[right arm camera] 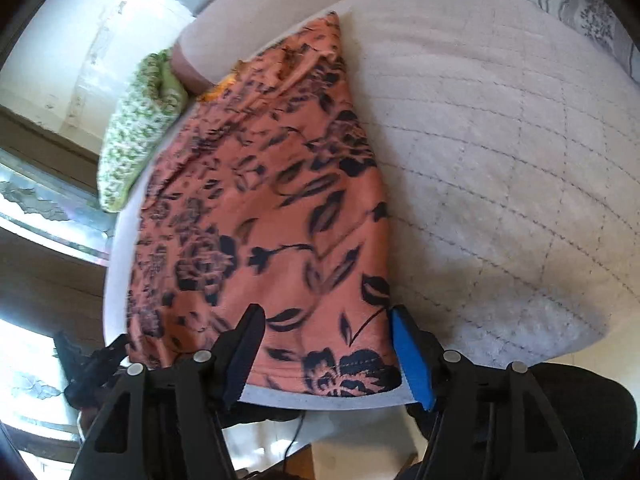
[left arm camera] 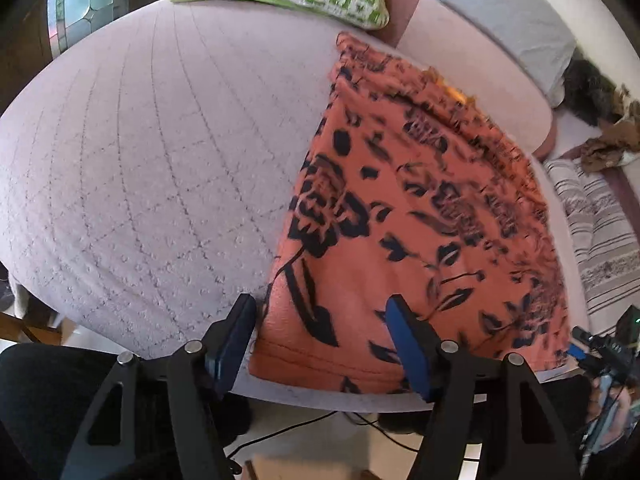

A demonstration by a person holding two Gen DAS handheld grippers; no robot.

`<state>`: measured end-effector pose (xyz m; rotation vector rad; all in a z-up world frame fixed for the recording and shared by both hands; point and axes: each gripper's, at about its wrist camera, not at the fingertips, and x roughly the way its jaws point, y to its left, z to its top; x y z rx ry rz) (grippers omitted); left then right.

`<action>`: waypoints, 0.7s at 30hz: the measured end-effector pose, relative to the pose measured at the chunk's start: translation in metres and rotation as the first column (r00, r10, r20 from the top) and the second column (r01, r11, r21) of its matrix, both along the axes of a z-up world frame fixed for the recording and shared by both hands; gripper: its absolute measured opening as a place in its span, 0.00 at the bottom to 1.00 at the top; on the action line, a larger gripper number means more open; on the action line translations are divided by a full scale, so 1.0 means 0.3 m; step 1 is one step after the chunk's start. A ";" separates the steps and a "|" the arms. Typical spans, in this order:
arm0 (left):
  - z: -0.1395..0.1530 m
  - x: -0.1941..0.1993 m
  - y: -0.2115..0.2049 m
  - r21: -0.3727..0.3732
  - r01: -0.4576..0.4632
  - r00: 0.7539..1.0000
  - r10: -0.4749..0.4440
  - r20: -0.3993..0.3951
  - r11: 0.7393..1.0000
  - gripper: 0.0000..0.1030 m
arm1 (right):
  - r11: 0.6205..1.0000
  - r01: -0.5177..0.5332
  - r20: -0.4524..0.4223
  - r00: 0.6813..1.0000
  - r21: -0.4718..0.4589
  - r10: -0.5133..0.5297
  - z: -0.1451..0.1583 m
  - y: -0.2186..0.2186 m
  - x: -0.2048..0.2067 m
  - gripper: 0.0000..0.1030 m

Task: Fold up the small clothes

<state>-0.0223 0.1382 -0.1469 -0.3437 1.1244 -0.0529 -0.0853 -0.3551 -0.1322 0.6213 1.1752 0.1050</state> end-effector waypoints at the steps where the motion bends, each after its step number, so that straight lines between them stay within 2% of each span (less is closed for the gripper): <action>1: 0.007 -0.003 -0.004 0.012 -0.002 1.000 0.002 0.006 1.000 0.55 | 1.000 0.001 0.002 1.000 0.008 -0.001 -0.003 0.003 0.003 0.65; 2: 0.014 -0.003 -0.009 0.015 0.010 1.000 -0.010 0.008 1.000 0.46 | 1.000 -0.007 0.012 1.000 -0.003 0.007 0.002 0.013 0.005 0.60; 3: 0.016 0.000 -0.014 0.027 0.017 1.000 -0.017 0.003 0.999 0.25 | 1.000 -0.015 0.009 1.000 -0.014 0.015 0.002 0.020 0.007 0.48; 4: 0.014 0.007 -0.016 0.054 0.016 1.000 -0.015 -0.009 0.998 0.13 | 0.999 -0.017 -0.002 1.000 -0.028 0.017 -0.004 0.025 0.011 0.40; 6: 0.007 0.018 0.000 0.017 0.002 1.000 -0.001 -0.020 1.000 0.08 | 0.998 -0.001 -0.034 0.999 -0.056 -0.001 -0.020 0.017 0.020 0.20; 9: 0.017 0.011 0.028 -0.045 -0.039 0.999 0.038 -0.025 0.998 0.06 | 0.999 0.024 -0.044 0.999 -0.022 -0.025 -0.016 -0.014 0.011 0.07; 11: 0.069 -0.018 0.031 -0.048 -0.049 0.999 0.050 0.020 0.998 0.05 | 0.999 0.035 0.003 0.999 0.002 -0.035 0.034 -0.025 -0.017 0.05; 14: 0.201 -0.085 0.012 -0.045 -0.044 0.991 0.049 0.124 0.998 0.05 | 0.999 0.048 0.108 0.993 0.020 -0.050 0.186 -0.035 -0.090 0.05; 16: 0.227 -0.097 0.010 -0.039 -0.042 0.989 0.047 0.138 0.998 0.06 | 0.998 0.066 0.123 0.990 0.014 -0.067 0.227 -0.053 -0.117 0.05; 18: 0.170 -0.072 0.020 -0.039 -0.060 0.996 0.063 0.066 0.997 0.06 | 0.998 0.065 0.075 0.995 -0.009 -0.064 0.186 -0.067 -0.107 0.09; 21: 0.056 -0.038 0.039 -0.004 -0.108 0.993 0.107 -0.049 0.994 0.07 | 0.998 0.050 -0.018 0.999 0.027 -0.050 0.093 -0.058 -0.088 0.13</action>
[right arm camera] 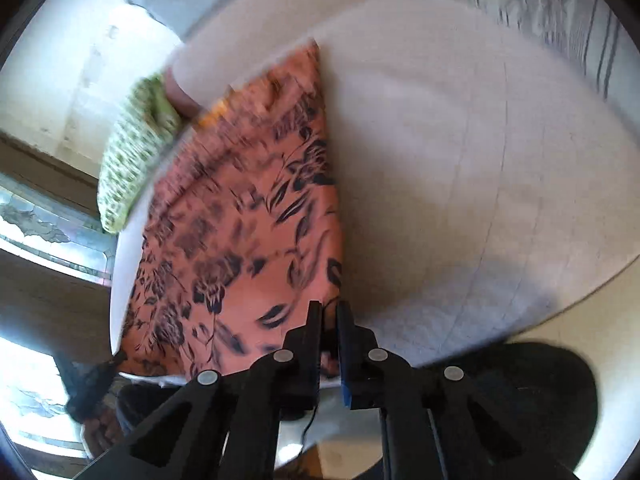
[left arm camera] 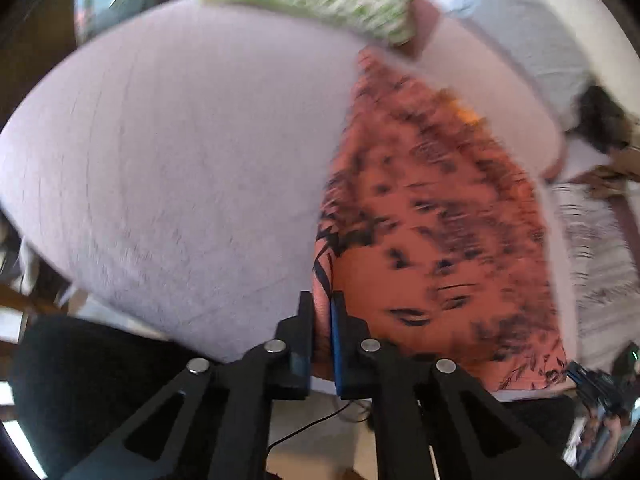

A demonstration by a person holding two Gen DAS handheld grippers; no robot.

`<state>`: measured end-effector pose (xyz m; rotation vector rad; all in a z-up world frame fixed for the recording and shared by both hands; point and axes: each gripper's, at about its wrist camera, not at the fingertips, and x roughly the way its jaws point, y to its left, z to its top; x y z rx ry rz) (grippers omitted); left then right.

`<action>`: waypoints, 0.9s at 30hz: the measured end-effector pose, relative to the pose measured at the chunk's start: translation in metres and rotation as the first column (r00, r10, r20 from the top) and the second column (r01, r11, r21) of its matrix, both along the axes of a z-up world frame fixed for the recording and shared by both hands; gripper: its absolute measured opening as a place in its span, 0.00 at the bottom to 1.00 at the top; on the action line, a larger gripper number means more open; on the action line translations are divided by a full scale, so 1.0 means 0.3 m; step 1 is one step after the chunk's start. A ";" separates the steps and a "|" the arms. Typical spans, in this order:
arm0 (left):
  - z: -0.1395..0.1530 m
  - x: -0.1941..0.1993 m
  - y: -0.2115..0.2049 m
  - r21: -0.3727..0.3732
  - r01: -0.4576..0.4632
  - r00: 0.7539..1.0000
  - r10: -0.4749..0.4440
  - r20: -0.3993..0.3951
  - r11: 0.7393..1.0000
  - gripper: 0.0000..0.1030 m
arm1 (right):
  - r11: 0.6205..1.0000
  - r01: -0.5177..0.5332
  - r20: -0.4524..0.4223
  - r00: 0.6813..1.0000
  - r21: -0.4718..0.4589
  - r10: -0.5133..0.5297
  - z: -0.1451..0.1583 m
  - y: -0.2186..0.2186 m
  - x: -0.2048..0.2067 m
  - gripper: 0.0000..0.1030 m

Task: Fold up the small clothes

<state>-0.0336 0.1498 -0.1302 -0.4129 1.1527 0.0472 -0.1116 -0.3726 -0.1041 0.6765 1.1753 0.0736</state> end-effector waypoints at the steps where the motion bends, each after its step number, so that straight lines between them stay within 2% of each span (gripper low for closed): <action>1: -0.027 0.002 0.008 0.008 -0.008 1.000 0.008 -0.029 1.000 0.09 | 1.000 -0.010 -0.021 1.000 -0.025 0.010 -0.009 0.005 0.004 0.16; 3: -0.020 -0.007 0.016 -0.004 -0.028 1.000 0.028 -0.014 1.000 0.17 | 0.998 0.014 0.001 1.000 -0.069 -0.014 0.010 -0.005 -0.008 0.31; 4: -0.004 -0.012 0.013 0.000 -0.025 1.000 0.025 0.006 1.000 0.29 | 0.997 0.026 0.011 1.000 -0.078 -0.025 0.020 -0.016 -0.016 0.39; 5: 0.011 -0.014 0.009 0.007 -0.015 1.000 0.015 0.027 1.000 0.39 | 0.995 0.037 0.012 0.999 -0.093 -0.036 0.028 -0.027 -0.016 0.67; 6: 0.025 -0.013 0.003 0.022 -0.008 0.999 0.007 0.054 1.000 0.57 | 0.993 0.048 0.029 0.999 -0.108 -0.045 0.039 -0.036 -0.014 0.78; 7: 0.029 -0.013 -0.001 0.032 -0.008 0.998 0.006 0.068 0.999 0.62 | 0.991 0.049 0.043 0.998 -0.123 -0.044 0.045 -0.035 -0.007 0.78; 9: 0.024 0.004 -0.011 0.031 0.001 0.997 -0.003 0.071 1.000 0.62 | 0.992 0.031 0.036 0.999 -0.121 -0.026 0.041 -0.023 0.013 0.78; 12: -0.026 0.037 -0.046 0.029 0.046 0.999 -0.047 0.024 0.999 0.62 | 0.992 -0.028 -0.003 1.000 -0.120 0.028 -0.009 0.025 0.066 0.78; 13: -0.054 0.047 -0.061 0.037 0.059 0.998 -0.059 -0.015 0.998 0.57 | 0.992 -0.051 -0.047 0.998 -0.117 0.046 -0.049 0.041 0.083 0.77; 14: -0.066 0.050 -0.073 0.045 0.059 0.998 -0.058 -0.029 0.997 0.47 | 0.994 -0.067 -0.065 0.996 -0.092 0.061 -0.077 0.057 0.094 0.63; 15: -0.060 0.047 -0.085 0.071 0.070 0.997 -0.069 -0.023 0.995 0.10 | 0.994 -0.081 -0.076 0.994 -0.079 0.075 -0.094 0.069 0.099 0.27; 16: -0.047 0.048 -0.095 0.079 0.102 0.995 -0.101 -0.017 0.992 0.05 | 0.992 -0.089 -0.079 0.994 -0.092 0.082 -0.096 0.080 0.101 0.16; 17: -0.028 0.044 -0.092 0.054 0.099 0.995 -0.099 -0.002 0.994 0.05 | 0.994 -0.087 -0.067 0.994 -0.069 0.082 -0.092 0.078 0.100 0.07; 19: 0.062 0.028 -0.080 0.005 0.096 0.993 -0.096 0.063 0.995 0.05 | 0.998 -0.056 -0.009 0.998 -0.019 0.055 -0.033 0.058 0.081 0.07; 21: 0.160 0.013 -0.062 -0.030 0.097 0.987 -0.092 0.130 0.995 0.05 | 0.999 -0.026 0.071 0.997 0.041 0.023 0.076 0.018 0.055 0.06; 23: 0.231 0.021 -0.037 -0.074 0.096 0.983 -0.083 0.167 0.993 0.06 | 0.999 -0.011 0.127 0.992 0.043 0.005 0.168 -0.018 0.043 0.06; 25: 0.206 0.041 -0.023 -0.118 0.108 0.988 -0.094 0.119 0.987 0.07 | 0.997 -0.005 0.115 0.993 0.072 -0.003 0.165 -0.051 0.053 0.06; 27: 0.105 0.077 -0.024 -0.082 0.095 0.995 -0.094 0.013 0.992 0.07 | 0.998 0.028 0.049 0.998 0.056 -0.030 0.087 -0.074 0.074 0.09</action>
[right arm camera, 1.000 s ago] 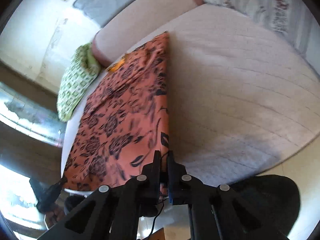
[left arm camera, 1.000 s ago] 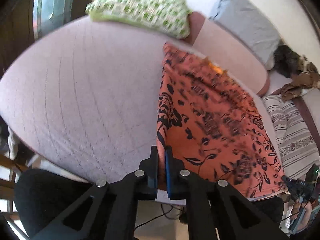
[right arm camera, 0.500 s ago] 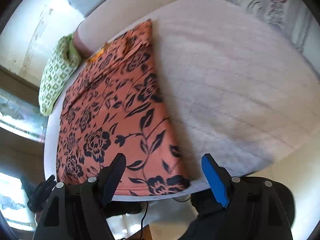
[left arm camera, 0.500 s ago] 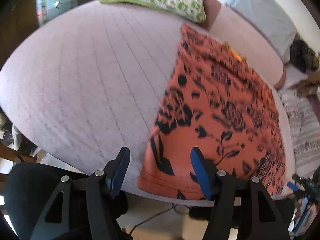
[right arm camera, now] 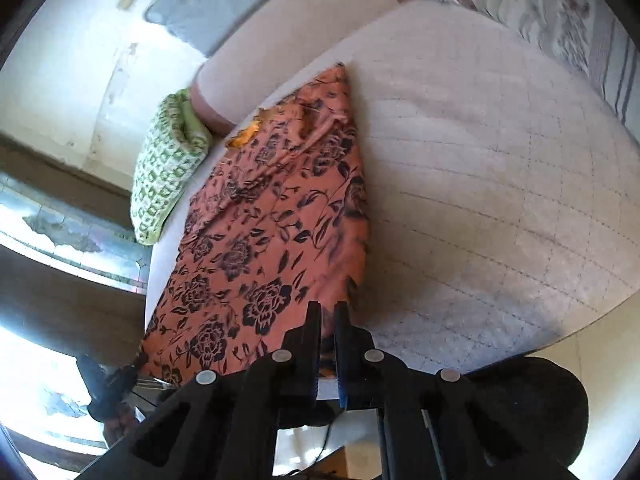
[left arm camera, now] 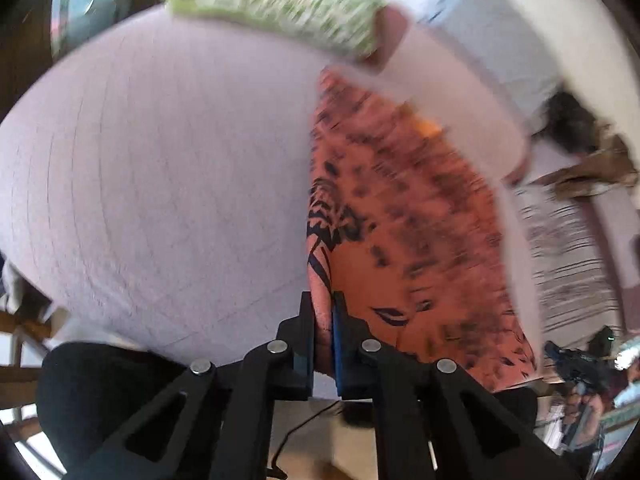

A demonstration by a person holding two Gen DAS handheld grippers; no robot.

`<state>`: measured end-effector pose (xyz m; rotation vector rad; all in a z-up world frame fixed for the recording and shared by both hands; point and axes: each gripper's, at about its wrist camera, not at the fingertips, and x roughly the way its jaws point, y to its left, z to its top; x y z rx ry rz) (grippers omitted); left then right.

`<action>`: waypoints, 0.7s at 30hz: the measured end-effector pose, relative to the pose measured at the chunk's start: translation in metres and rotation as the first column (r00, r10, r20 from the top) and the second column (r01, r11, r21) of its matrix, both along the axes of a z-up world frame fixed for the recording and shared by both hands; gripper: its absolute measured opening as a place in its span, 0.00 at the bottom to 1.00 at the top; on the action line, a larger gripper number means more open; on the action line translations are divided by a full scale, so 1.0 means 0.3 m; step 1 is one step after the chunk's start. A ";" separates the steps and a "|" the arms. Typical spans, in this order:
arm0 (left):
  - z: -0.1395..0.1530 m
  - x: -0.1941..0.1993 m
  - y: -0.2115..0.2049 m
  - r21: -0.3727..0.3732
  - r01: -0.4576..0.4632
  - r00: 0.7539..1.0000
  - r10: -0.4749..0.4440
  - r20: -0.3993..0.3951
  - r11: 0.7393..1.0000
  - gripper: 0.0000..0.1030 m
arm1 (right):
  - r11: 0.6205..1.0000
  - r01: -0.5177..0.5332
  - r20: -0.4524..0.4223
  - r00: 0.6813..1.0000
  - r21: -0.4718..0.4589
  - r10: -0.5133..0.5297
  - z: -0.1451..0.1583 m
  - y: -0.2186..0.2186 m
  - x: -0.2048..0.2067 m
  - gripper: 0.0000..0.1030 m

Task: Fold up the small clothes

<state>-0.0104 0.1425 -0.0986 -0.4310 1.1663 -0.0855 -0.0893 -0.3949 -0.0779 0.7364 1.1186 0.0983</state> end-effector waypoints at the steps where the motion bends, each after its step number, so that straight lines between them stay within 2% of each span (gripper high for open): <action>1: -0.083 0.026 -0.006 0.046 0.019 0.997 -0.015 -0.077 0.999 0.07 | 1.000 0.029 -0.027 0.999 0.006 -0.029 -0.058 -0.011 0.006 0.11; 2: -0.120 0.030 -0.002 0.076 0.011 0.994 -0.003 -0.111 0.997 0.08 | 0.999 0.043 -0.042 0.998 0.021 -0.042 -0.104 -0.020 -0.006 0.11; 3: -0.155 0.027 0.000 0.100 -0.010 0.992 0.022 -0.127 0.995 0.12 | 0.999 0.050 -0.060 0.997 0.007 -0.049 -0.133 -0.016 -0.011 0.12; 4: -0.153 0.010 0.004 0.092 -0.026 0.995 0.035 -0.095 0.995 0.19 | 0.999 0.052 -0.063 0.997 -0.008 -0.053 -0.144 -0.011 -0.019 0.14; 5: -0.141 -0.005 0.004 0.088 -0.024 0.997 0.031 -0.077 0.996 0.27 | 0.999 0.041 -0.052 0.998 -0.034 -0.043 -0.145 0.002 -0.030 0.24; 6: -0.126 -0.022 0.004 0.084 -0.024 0.998 0.029 -0.063 0.996 0.49 | 0.998 0.021 -0.048 0.999 -0.055 -0.024 -0.143 0.016 -0.034 0.46; 7: -0.108 -0.042 0.002 0.083 -0.034 0.999 0.037 -0.037 0.996 0.63 | 0.996 -0.006 -0.057 0.998 -0.086 0.002 -0.141 0.035 -0.036 0.62; 8: -0.092 -0.059 -0.007 0.088 -0.044 0.999 0.044 0.000 0.995 0.64 | 0.994 -0.020 -0.056 0.998 -0.103 0.014 -0.135 0.038 -0.044 0.79; 10: -0.083 -0.066 -0.022 0.113 -0.032 0.999 0.029 0.030 0.993 0.64 | 0.984 -0.047 -0.057 0.998 -0.169 0.038 -0.135 0.069 -0.033 0.79; 12: -0.109 -0.045 -0.051 0.145 -0.018 1.000 0.017 0.011 0.989 0.64 | 0.983 -0.057 -0.069 0.997 -0.176 0.045 -0.150 0.087 -0.012 0.79; 14: -0.156 -0.030 -0.081 0.168 0.006 0.999 0.002 -0.045 0.986 0.62 | 0.980 -0.102 -0.094 0.992 -0.172 0.086 -0.179 0.123 0.006 0.75; 15: -0.142 -0.037 -0.103 0.202 0.015 0.999 -0.009 -0.033 0.979 0.49 | 0.975 -0.135 -0.118 0.986 -0.174 0.116 -0.205 0.152 0.014 0.56; 16: -0.143 -0.034 -0.114 0.215 0.054 0.998 -0.048 -0.031 0.975 0.05 | 0.975 -0.138 -0.135 0.984 -0.172 0.116 -0.219 0.165 0.017 0.46; 17: -0.129 -0.031 -0.117 0.190 0.078 0.997 -0.072 -0.037 0.979 0.05 | 0.981 -0.136 -0.120 0.986 -0.136 0.120 -0.209 0.160 0.017 0.07; 18: -0.111 -0.032 -0.112 0.159 0.076 0.997 -0.073 -0.025 0.984 0.05 | 0.990 -0.122 -0.098 0.988 -0.064 0.116 -0.195 0.146 0.016 0.06; 21: 0.023 -0.032 -0.076 0.077 0.059 0.996 -0.064 0.060 0.995 0.05 | 0.997 -0.063 0.006 0.998 0.033 0.063 -0.079 0.089 0.022 0.06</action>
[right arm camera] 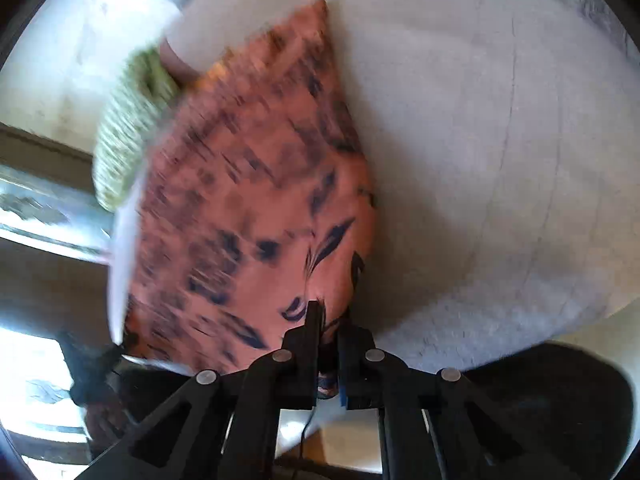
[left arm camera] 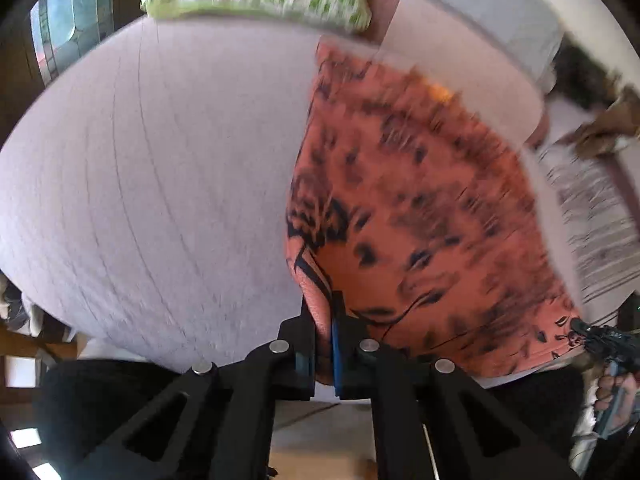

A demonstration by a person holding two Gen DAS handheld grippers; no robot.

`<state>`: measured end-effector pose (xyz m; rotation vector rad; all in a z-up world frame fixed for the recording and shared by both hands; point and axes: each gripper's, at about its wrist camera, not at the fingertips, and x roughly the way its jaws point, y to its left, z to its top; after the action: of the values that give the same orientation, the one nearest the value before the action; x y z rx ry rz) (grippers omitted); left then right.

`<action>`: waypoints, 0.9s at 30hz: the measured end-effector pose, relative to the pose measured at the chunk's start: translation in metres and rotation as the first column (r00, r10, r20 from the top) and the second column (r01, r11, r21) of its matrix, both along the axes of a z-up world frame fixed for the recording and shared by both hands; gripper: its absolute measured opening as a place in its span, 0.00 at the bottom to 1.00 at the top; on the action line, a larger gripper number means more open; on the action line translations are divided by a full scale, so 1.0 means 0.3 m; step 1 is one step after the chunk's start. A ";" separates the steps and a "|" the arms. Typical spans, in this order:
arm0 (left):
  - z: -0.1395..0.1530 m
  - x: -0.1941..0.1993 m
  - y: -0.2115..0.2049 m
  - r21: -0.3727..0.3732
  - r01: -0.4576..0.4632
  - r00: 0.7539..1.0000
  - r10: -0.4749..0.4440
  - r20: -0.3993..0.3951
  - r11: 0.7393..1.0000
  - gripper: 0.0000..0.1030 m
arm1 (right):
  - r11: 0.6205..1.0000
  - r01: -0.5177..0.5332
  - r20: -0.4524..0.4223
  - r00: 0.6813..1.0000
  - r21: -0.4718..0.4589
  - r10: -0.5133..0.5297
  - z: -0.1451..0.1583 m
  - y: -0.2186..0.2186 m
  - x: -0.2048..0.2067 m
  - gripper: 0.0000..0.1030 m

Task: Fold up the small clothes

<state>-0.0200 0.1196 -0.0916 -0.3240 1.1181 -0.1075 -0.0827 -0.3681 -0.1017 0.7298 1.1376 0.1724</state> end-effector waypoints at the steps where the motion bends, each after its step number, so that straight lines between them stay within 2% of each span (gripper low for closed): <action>1: 0.058 0.000 0.023 -0.062 -0.009 0.999 0.011 0.030 0.998 0.05 | 0.999 0.021 0.034 0.999 0.032 -0.022 0.047 -0.025 0.003 0.06; 3: 0.137 0.014 0.049 -0.143 -0.028 0.997 0.037 0.061 0.989 0.05 | 0.995 0.041 0.101 0.994 0.093 -0.050 0.143 -0.066 0.015 0.06; 5: 0.193 0.034 0.072 -0.224 -0.038 0.997 0.052 0.058 0.974 0.05 | 0.990 0.044 0.152 0.986 0.131 -0.064 0.231 -0.095 0.035 0.06; 8: 0.258 0.036 0.082 -0.234 -0.031 0.996 0.051 0.076 0.972 0.06 | 0.986 0.045 0.202 0.976 0.160 -0.077 0.317 -0.116 0.059 0.06; 10: 0.256 0.043 0.080 -0.236 -0.034 0.997 0.049 0.058 0.971 0.06 | 0.986 0.041 0.213 0.974 0.162 -0.076 0.345 -0.115 0.069 0.06; 12: 0.202 0.053 0.070 -0.225 -0.057 0.998 0.061 0.011 0.973 0.07 | 0.987 0.056 0.187 0.979 0.149 -0.084 0.318 -0.104 0.064 0.07; 14: 0.088 0.056 0.078 -0.196 -0.112 0.992 0.096 -0.085 0.974 0.10 | 0.985 0.086 0.107 0.989 0.152 -0.103 0.218 -0.112 0.033 0.10; 15: 0.000 0.046 0.091 -0.106 -0.134 0.982 0.118 -0.146 0.985 0.17 | 0.985 0.091 0.058 0.993 0.146 -0.101 0.161 -0.113 0.020 0.11; 16: -0.072 0.055 0.101 -0.036 -0.152 0.972 0.142 -0.187 0.988 0.18 | 0.991 0.089 0.007 0.996 0.099 -0.090 0.107 -0.108 0.014 0.12; 18: -0.151 0.041 0.132 0.021 -0.174 0.962 0.175 -0.211 0.985 0.22 | 0.993 0.065 -0.106 0.992 -0.094 -0.075 -0.003 -0.098 -0.013 0.23; 19: -0.171 0.031 0.145 0.035 -0.181 0.960 0.184 -0.211 0.983 0.26 | 0.987 0.060 -0.116 0.990 -0.152 -0.079 -0.027 -0.103 -0.032 0.24; 20: -0.176 0.021 0.154 0.032 -0.193 0.962 0.195 -0.191 0.981 0.31 | 0.984 0.070 -0.104 0.991 -0.162 -0.088 -0.030 -0.110 -0.049 0.28; 22: -0.161 0.012 0.139 0.000 -0.185 0.972 0.183 -0.145 0.983 0.60 | 0.986 0.084 -0.065 0.993 -0.146 -0.094 -0.016 -0.111 -0.065 0.64; 23: -0.154 0.011 0.122 -0.019 -0.171 0.978 0.167 -0.127 0.985 0.63 | 0.987 0.085 -0.040 0.995 -0.138 -0.091 0.000 -0.104 -0.063 0.83; 25: -0.143 0.014 0.077 -0.048 -0.115 0.989 0.110 -0.100 0.992 0.65 | 0.992 0.065 -0.006 0.998 -0.112 -0.067 0.015 -0.080 -0.048 0.83; 27: -0.152 0.026 0.021 0.007 -0.047 0.995 0.048 -0.087 0.999 0.65 | 0.995 0.015 -0.007 1.000 -0.094 -0.016 0.008 -0.028 -0.018 0.83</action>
<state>-0.0121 0.1258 -0.1372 -0.3532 1.1957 -0.0489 -0.0881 -0.3764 -0.0993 0.6559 1.1394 0.1017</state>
